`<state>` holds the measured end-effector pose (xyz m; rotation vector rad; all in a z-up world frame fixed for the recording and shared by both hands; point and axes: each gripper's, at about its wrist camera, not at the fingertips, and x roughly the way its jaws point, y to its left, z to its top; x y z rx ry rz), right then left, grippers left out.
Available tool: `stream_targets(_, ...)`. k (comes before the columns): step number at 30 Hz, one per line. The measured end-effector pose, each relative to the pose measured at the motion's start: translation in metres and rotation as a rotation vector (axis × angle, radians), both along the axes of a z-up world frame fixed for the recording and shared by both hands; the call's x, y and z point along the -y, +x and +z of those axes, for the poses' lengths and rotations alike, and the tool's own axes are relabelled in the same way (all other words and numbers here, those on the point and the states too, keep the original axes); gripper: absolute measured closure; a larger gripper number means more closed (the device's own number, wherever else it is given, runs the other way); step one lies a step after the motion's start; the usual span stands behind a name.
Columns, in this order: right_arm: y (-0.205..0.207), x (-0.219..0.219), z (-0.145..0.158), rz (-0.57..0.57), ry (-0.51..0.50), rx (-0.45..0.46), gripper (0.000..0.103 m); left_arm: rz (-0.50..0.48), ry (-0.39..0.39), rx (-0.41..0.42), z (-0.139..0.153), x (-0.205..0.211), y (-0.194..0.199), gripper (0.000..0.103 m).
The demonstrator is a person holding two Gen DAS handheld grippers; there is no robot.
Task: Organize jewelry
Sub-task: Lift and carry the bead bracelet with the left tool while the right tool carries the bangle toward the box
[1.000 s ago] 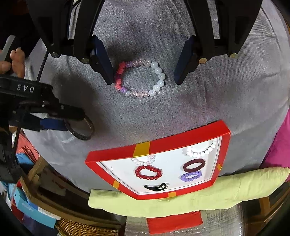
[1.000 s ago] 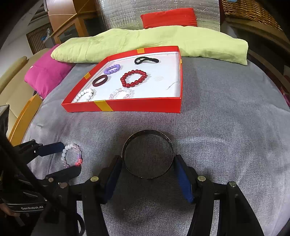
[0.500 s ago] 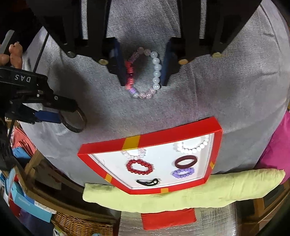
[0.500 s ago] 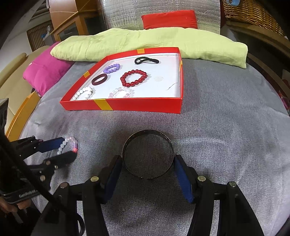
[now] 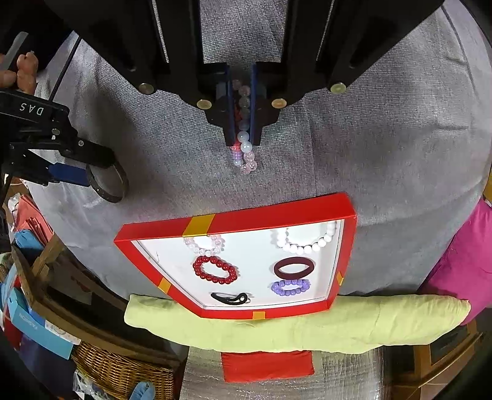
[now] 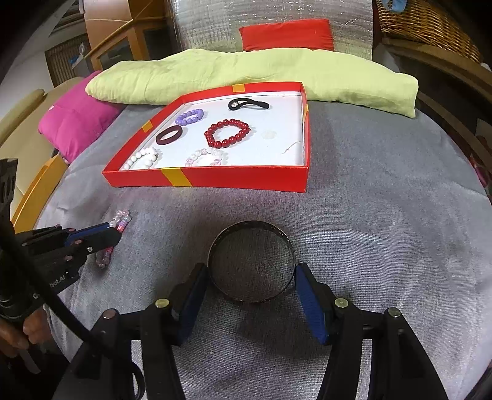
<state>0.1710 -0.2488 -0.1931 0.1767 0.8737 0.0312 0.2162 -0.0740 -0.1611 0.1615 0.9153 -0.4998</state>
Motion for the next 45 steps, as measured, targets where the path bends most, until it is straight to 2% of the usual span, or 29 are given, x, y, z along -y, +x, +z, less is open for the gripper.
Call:
stream_targets(11, -0.001, -0.011, 0.006, 0.021, 0.013, 0.024, 0.042, 0.048, -0.035, 0.035, 0.015, -0.019, 0.000, 0.095)
stream_targets(16, 0.003, -0.016, 0.000, 0.032, -0.031, 0.000, 0.042, 0.029, -0.007, 0.001, 0.008, -0.015, 0.003, 0.095)
stream_targets(20, 0.002, -0.016, -0.001, 0.034, -0.034, -0.001, 0.042, 0.032, 0.044, -0.027, -0.001, -0.009, 0.007, 0.094)
stream_targets(31, -0.002, -0.020, -0.001, 0.058, -0.086, 0.009, 0.042, 0.027, 0.050, 0.013, -0.002, -0.007, 0.005, 0.093)
stream_targets(34, -0.003, -0.018, 0.000, 0.055, -0.076, 0.015, 0.043, 0.032, 0.037, 0.035, 0.004, -0.008, 0.004, 0.095)
stream_targets(39, -0.007, -0.012, 0.011, 0.041, -0.034, 0.058, 0.043, 0.031, -0.028, 0.076, 0.023, -0.013, -0.004, 0.095)
stream_targets(45, -0.010, -0.011, 0.019, 0.033, -0.013, 0.088, 0.043, 0.022, -0.054, 0.134, 0.041, -0.016, -0.012, 0.095)
